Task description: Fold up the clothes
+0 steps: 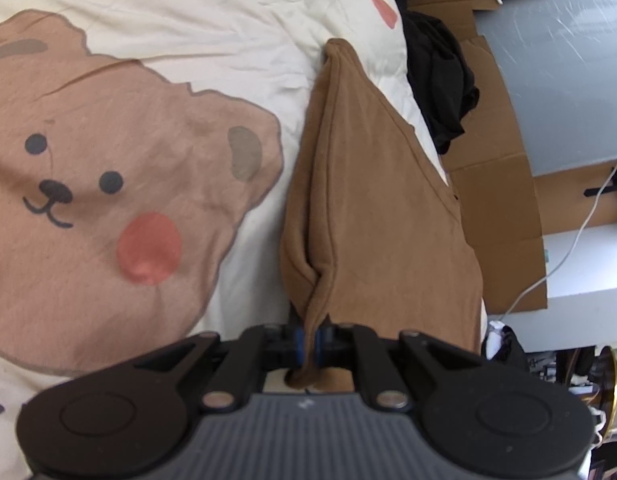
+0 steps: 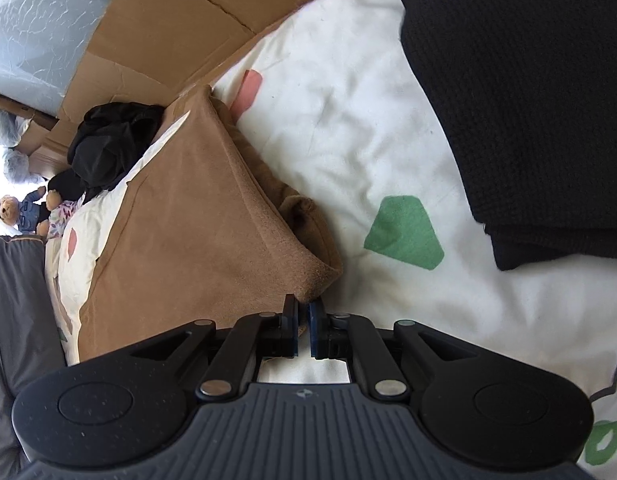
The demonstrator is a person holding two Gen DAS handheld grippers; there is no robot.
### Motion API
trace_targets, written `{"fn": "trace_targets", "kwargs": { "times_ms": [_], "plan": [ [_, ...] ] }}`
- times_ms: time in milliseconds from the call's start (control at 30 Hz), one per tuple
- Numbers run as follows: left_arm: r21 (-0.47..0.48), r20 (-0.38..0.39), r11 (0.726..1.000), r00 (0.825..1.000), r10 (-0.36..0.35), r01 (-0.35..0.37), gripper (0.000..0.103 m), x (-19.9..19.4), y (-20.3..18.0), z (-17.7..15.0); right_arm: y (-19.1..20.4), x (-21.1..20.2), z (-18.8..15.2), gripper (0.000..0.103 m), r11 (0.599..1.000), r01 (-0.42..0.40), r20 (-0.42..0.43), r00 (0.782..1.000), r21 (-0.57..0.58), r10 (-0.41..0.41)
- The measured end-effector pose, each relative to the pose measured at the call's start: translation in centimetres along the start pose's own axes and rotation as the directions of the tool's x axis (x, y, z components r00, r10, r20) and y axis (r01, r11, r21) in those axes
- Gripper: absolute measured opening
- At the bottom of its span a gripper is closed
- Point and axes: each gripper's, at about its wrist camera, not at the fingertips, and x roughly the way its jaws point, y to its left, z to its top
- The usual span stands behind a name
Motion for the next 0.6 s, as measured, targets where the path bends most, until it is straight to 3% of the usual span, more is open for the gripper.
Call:
{"fn": "trace_targets", "kwargs": {
  "times_ms": [200, 400, 600],
  "plan": [
    [0.011, -0.001, 1.0, 1.0, -0.012, 0.012, 0.006, -0.3, -0.6, 0.2, 1.2, -2.1, 1.1, 0.015, 0.994, 0.086, 0.068, 0.994, -0.072, -0.082],
    [0.021, 0.008, 0.998, 0.999, -0.054, 0.053, 0.006, -0.6, -2.5, 1.3, 2.6, -2.5, 1.6, 0.025, 0.985, 0.074, 0.083, 0.995, -0.159, -0.061],
    [0.044, 0.019, 0.995, 0.995, -0.095, 0.094, 0.006, -0.7, -5.7, 2.9, 6.7, -1.6, 1.7, 0.035, 0.947, 0.027, 0.066, 0.998, -0.32, -0.006]
  ]
}}
